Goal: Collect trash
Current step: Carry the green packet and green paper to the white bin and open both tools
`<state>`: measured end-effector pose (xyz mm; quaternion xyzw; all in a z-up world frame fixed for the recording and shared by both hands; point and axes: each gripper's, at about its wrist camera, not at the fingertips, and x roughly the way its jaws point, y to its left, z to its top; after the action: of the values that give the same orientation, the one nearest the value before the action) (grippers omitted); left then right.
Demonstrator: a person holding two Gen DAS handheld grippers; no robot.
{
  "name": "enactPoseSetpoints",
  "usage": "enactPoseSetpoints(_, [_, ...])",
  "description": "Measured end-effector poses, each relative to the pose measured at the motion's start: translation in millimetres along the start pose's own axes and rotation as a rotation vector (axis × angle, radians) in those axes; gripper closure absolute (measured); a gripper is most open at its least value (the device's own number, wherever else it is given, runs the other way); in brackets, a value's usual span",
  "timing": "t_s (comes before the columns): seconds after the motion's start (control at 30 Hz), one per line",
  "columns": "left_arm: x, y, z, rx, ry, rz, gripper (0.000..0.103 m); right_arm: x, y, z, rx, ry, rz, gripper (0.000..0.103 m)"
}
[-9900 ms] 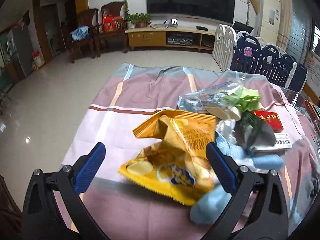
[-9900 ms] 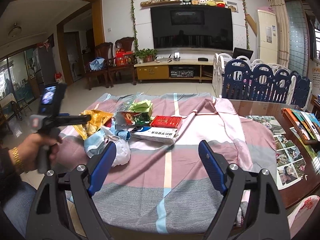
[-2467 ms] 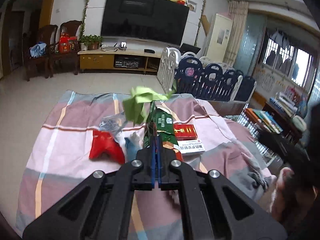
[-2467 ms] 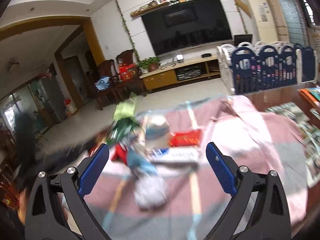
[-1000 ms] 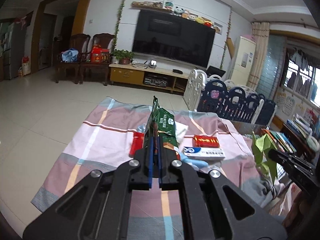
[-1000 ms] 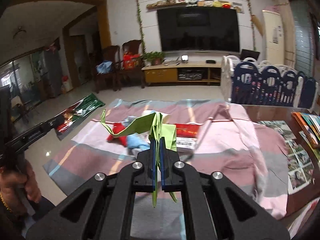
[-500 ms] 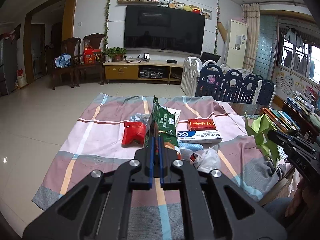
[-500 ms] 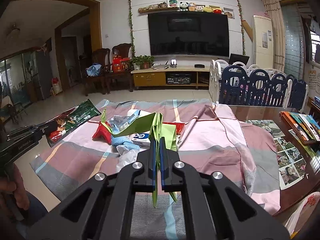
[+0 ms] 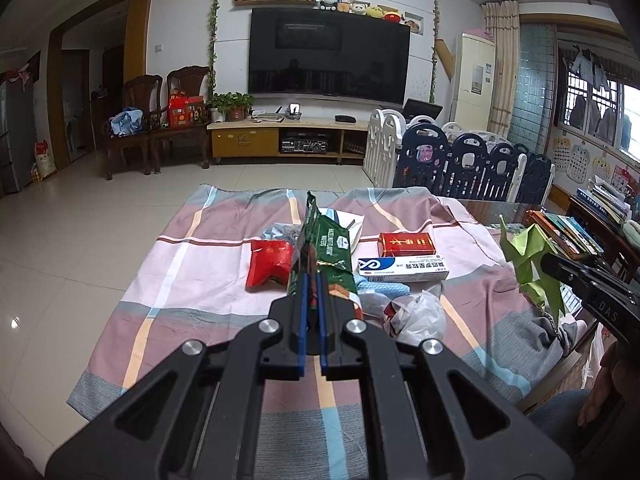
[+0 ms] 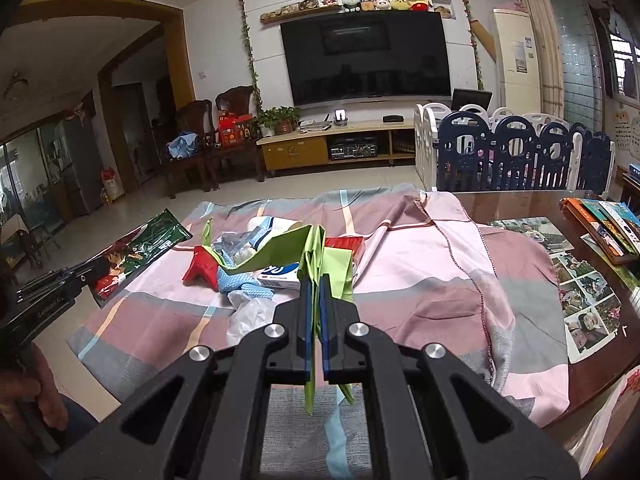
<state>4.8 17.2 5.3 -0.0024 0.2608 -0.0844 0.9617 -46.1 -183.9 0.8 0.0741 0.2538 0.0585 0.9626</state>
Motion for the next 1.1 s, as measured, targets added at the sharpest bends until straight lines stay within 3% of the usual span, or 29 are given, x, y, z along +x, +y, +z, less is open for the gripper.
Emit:
enactPoseSetpoints(0.53, [2.9, 1.2, 0.1, 0.003, 0.004, 0.005, 0.097, -3.5, -2.0, -2.7, 0.007, -0.014, -0.002, 0.099])
enactPoseSetpoints(0.7, [3.5, -2.8, -0.4, 0.025, 0.008, 0.0, 0.097, -41.9, -38.7, -0.4, 0.145, -0.086, -0.007, 0.099])
enactPoseSetpoints(0.9, [3.2, -11.2, -2.7, 0.063, 0.011, -0.03, 0.097, -133.2, -131.3, -11.0, 0.21, -0.172, -0.191, 0.098])
enactPoseSetpoints(1.07, [-2.3, -50.2, -4.7, 0.139, 0.02, -0.169, 0.098, -186.3, -220.7, -63.5, 0.279, -0.076, -0.396, 0.097])
enactPoseSetpoints(1.1, [-5.1, -65.5, -4.4, 0.154, 0.023, -0.211, 0.098, -191.4, -230.2, -72.7, 0.289, -0.057, -0.417, 0.091])
